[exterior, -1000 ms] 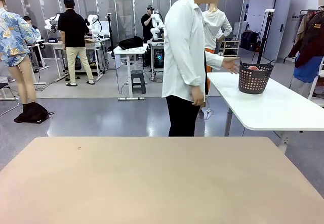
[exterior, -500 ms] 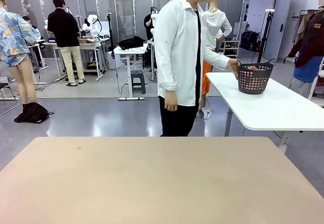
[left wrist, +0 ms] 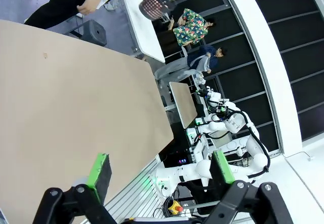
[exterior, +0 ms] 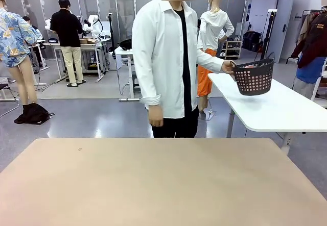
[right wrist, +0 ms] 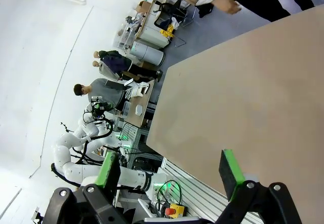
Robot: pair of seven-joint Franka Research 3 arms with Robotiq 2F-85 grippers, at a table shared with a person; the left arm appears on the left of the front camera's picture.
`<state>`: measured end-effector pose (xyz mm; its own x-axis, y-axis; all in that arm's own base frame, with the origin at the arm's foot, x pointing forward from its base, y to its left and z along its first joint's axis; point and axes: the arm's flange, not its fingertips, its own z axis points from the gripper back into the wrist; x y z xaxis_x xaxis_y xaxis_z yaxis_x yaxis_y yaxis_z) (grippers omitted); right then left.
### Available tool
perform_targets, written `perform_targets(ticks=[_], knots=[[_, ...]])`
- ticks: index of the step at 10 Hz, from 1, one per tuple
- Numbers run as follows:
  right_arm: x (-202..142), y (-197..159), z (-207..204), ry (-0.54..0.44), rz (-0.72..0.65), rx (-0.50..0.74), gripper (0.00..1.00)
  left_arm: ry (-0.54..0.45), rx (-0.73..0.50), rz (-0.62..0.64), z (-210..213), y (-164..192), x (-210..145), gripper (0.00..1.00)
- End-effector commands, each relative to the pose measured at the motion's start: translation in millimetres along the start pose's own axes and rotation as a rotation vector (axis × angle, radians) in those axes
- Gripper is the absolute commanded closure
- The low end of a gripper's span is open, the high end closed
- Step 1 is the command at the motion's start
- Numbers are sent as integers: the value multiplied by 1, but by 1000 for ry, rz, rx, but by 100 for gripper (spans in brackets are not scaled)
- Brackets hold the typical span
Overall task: Fold the towel.
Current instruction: Grab the top end of the 100 cm Hotel Towel extended by the human.
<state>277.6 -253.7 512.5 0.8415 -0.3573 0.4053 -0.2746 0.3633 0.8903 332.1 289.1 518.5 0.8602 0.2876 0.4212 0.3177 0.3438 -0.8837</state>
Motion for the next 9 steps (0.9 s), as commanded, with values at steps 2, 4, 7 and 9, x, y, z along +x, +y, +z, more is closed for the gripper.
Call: perform_targets(ticks=[2, 4, 7, 9], knots=[[1, 2, 0, -1, -2, 8, 0, -3, 3, 1, 0, -1, 0, 0], [1, 2, 0, -1, -2, 8, 0, -3, 3, 1, 0, -1, 0, 0], [1, 2, 0, -1, -2, 8, 0, -3, 3, 1, 0, -1, 0, 0], [1, 2, 0, -1, -2, 8, 0, -3, 3, 1, 0, -1, 0, 0]])
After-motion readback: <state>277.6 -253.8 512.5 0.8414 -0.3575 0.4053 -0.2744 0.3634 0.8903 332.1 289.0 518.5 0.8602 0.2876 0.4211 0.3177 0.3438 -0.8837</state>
